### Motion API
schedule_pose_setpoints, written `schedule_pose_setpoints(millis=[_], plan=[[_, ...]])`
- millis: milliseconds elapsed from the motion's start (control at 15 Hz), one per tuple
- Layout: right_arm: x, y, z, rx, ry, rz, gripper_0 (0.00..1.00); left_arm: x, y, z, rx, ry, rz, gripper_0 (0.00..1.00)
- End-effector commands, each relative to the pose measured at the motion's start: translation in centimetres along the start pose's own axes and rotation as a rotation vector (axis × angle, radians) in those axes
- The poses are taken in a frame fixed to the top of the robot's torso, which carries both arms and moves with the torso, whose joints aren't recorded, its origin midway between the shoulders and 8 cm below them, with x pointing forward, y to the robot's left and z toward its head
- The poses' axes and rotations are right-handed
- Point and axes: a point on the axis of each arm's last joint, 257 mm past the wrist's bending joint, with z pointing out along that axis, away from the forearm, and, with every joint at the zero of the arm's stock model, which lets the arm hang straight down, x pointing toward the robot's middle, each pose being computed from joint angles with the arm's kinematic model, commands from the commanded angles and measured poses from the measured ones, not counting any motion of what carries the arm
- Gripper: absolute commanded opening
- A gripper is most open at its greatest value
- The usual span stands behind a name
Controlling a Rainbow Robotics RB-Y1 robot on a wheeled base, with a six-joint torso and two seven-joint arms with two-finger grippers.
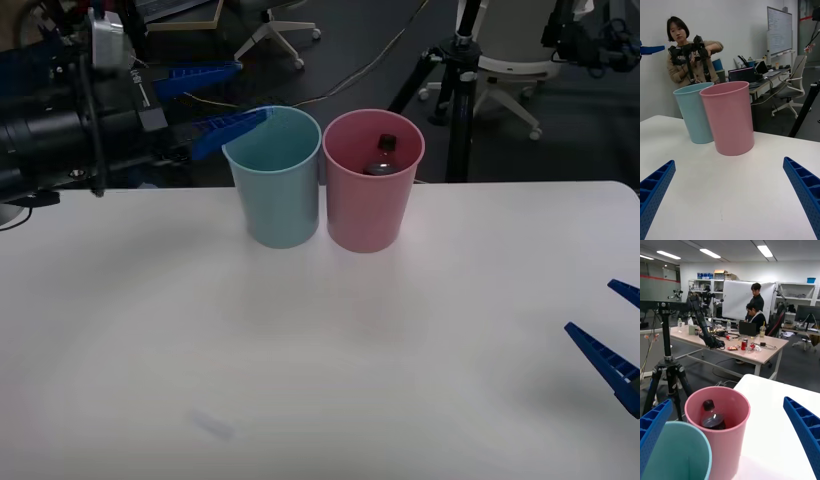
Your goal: Grasp the object on the table and drop it into the matching bin: aluminum can to the light blue bin, PET bottle to the pink bin.
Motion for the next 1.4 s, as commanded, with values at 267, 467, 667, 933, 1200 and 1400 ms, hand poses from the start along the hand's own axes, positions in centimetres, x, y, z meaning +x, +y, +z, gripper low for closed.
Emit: schedule_pose_setpoints(millis=[267, 467, 667, 933, 1200, 1400], plan=[[0.0, 0.0, 0.0, 0.0, 0.0, 0.0, 1.0, 2.7, -1.3, -4.7, 0.004, 0.011, -0.003, 1.0], [0.0, 0.0, 0.0, 0.0, 0.0, 0.0, 1.0, 3.9, -2.5, -7.0, -0.012, 0.015, 0.0, 1.0], [0.0, 0.0, 0.0, 0.0, 0.0, 0.0, 1.0, 6.5, -3.8, -10.3, -0.053, 0.045, -0.026, 1.0], [0.0, 0.0, 0.0, 0.0, 0.0, 0.0, 1.0, 9.2, -4.9, -13.9, -0.103, 0.069, -0.056, 1.0], [0.0, 0.0, 0.0, 0.0, 0.0, 0.0, 1.0, 11.4, -5.0, -16.7, -0.158, 0.095, 0.006, 1.0], [0.0, 0.0, 0.0, 0.0, 0.0, 0.0, 1.0, 13.4, -5.7, -18.2, -0.193, 0.106, 0.003, 1.0]])
